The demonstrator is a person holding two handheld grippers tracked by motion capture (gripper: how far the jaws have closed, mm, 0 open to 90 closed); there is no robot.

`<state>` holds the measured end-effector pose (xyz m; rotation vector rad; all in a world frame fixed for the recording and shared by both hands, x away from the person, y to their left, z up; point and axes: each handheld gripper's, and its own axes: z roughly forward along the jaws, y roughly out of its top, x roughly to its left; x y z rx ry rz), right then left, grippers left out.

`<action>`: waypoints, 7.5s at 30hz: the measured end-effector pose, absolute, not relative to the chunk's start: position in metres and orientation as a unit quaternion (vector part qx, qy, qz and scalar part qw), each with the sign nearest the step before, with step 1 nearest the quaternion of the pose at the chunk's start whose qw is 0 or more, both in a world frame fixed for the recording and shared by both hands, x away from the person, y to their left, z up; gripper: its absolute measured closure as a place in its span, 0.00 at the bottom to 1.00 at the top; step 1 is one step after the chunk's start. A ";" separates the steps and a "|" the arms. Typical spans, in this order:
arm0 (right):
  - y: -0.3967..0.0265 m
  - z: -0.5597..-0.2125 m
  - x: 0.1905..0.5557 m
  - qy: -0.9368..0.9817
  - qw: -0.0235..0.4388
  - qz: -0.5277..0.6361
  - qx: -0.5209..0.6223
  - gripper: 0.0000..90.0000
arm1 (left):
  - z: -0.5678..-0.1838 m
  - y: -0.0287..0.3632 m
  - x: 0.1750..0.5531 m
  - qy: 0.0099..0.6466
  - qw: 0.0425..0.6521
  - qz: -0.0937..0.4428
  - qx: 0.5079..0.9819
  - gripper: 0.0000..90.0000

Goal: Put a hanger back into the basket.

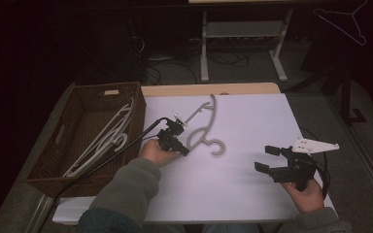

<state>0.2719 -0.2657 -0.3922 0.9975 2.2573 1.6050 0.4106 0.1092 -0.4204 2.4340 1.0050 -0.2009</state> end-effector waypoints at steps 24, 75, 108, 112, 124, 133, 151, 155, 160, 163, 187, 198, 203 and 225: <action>-0.265 -0.393 0.272 0.763 0.098 0.541 0.340 0.21 | -0.356 0.121 0.394 0.337 0.311 -0.074 0.885 0.91; -0.262 -0.395 0.274 0.765 0.098 0.536 0.344 0.21 | -0.230 0.255 0.357 0.352 0.435 0.002 0.829 0.92; -0.256 -0.401 0.277 0.772 0.088 0.522 0.351 0.21 | -0.250 0.440 0.331 0.456 0.478 0.058 0.748 0.92; -0.258 -0.401 0.277 0.769 0.086 0.524 0.355 0.21 | -0.261 0.444 0.331 0.459 0.457 0.052 0.760 0.92; -0.257 -0.402 0.277 0.769 0.082 0.524 0.357 0.21 | -0.306 0.426 0.345 0.443 0.385 0.009 0.809 0.91; -0.256 -0.402 0.278 0.770 0.082 0.525 0.353 0.21 | -0.324 0.406 0.348 0.443 0.323 -0.010 0.837 0.87; -0.257 -0.403 0.279 0.770 0.080 0.527 0.352 0.21 | -0.320 0.413 0.352 0.478 0.386 -0.034 0.788 0.91; -0.256 -0.404 0.280 0.771 0.078 0.526 0.351 0.21 | -0.334 0.404 0.354 0.476 0.340 -0.041 0.810 0.90; -0.256 -0.403 0.280 0.769 0.079 0.527 0.353 0.21 | -0.346 0.396 0.353 0.477 0.307 -0.036 0.822 0.75; -0.256 -0.404 0.280 0.771 0.077 0.525 0.353 0.21 | -0.341 0.398 0.349 0.470 0.306 -0.026 0.828 0.70; -0.258 -0.400 0.278 0.771 0.098 0.518 0.356 0.20 | -0.322 0.372 0.334 0.438 0.384 0.023 0.812 0.63; -0.258 -0.397 0.277 0.770 0.105 0.518 0.357 0.20 | -0.315 0.361 0.322 0.430 0.407 0.044 0.805 0.57; -0.259 -0.396 0.277 0.769 0.108 0.517 0.359 0.19 | -0.313 0.351 0.313 0.426 0.414 0.057 0.803 0.52; -0.260 -0.394 0.276 0.767 0.117 0.515 0.364 0.18 | -0.314 0.321 0.292 0.416 0.446 0.068 0.790 0.49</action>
